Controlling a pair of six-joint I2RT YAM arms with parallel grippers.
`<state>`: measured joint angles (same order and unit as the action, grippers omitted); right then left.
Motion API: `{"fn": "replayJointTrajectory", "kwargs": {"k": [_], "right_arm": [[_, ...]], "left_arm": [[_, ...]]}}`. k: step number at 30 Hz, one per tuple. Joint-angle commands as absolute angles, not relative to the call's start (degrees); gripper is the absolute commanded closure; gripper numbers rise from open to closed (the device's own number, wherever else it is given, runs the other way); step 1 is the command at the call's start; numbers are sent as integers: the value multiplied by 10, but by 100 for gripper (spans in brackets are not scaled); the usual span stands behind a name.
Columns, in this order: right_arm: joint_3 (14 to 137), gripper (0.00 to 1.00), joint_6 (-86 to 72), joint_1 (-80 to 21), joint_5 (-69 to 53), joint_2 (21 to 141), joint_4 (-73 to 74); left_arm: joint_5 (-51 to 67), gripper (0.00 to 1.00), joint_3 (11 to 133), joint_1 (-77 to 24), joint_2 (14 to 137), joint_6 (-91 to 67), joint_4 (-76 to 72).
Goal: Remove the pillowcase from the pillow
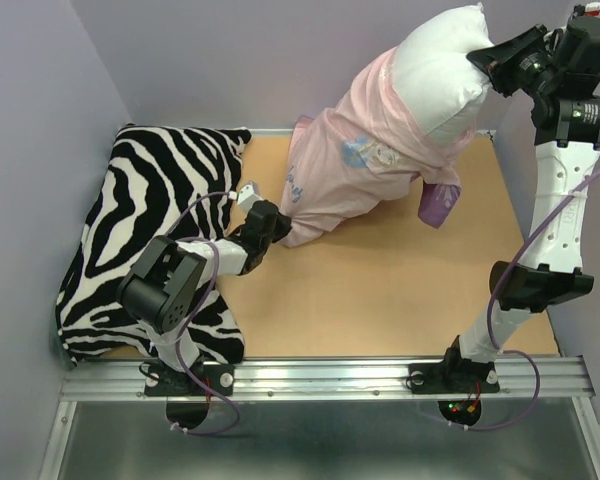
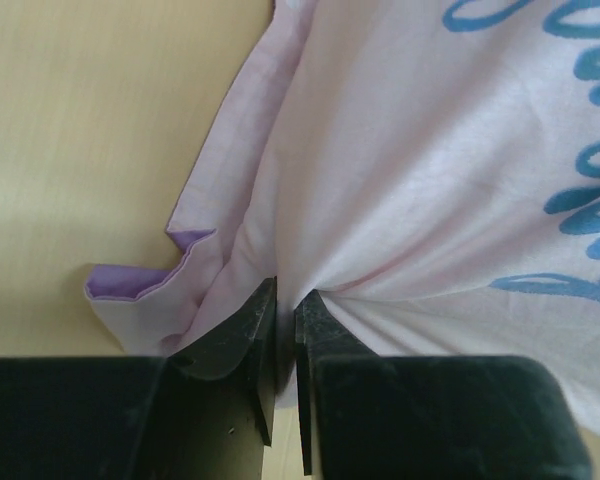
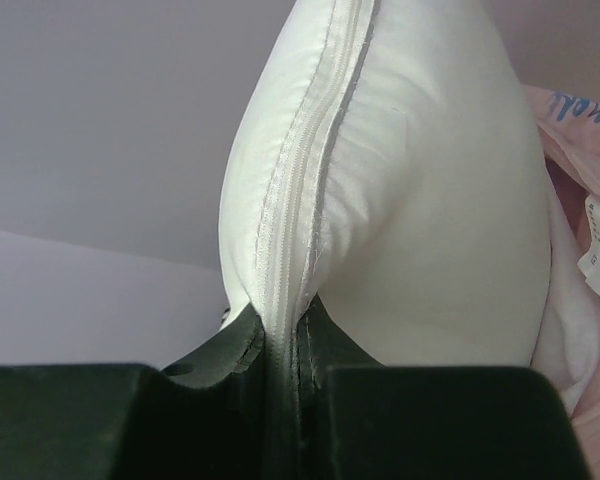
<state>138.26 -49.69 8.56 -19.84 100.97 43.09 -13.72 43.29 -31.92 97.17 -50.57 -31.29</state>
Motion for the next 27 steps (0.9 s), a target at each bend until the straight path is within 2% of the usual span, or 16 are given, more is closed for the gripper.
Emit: {"fn": "replayJointTrajectory", "kwargs": {"k": [1, 6, 11, 18, 23, 25, 26, 27], "right_arm": [[1458, 100, -527, 120, -98, 928, 215], [1457, 99, -508, 120, -48, 904, 205], [1462, 99, -505, 120, -67, 900, 194], [1462, 99, -559, 120, -154, 923, 149], [1393, 100, -596, 117, -249, 927, 99], [1368, 99, -586, 94, -275, 928, 92], [1325, 100, -558, 79, -275, 924, 92], [1304, 99, -539, 45, -266, 912, 93]], "left_arm": [[-189, 100, 431, -270, 1007, -483, -163], [-187, 100, 455, -266, 1026, -474, -159], [-105, 100, 466, -313, 994, -382, -252], [-20, 100, 685, -508, 1047, -332, -214], [70, 100, 779, -568, 1099, -329, -223], [92, 87, 805, -582, 1116, -319, -226], [95, 63, 807, -590, 1114, -318, -228], [98, 51, 797, -592, 1108, -316, -239]]}}
